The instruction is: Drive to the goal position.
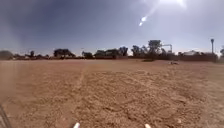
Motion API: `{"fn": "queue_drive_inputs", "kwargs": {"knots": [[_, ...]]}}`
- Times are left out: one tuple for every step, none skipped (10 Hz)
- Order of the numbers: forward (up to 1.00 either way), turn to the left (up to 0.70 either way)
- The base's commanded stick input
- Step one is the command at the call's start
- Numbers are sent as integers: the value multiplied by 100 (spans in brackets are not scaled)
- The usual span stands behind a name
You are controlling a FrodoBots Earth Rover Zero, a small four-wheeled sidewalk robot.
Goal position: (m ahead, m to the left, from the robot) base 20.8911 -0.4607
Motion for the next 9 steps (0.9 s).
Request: {"fn": "queue_drive_inputs", "kwargs": {"knots": [[45, 0], [45, 0], [45, 0], [45, 27], [45, 27], [45, 27], [45, 27], [45, 27], [45, 27]]}}
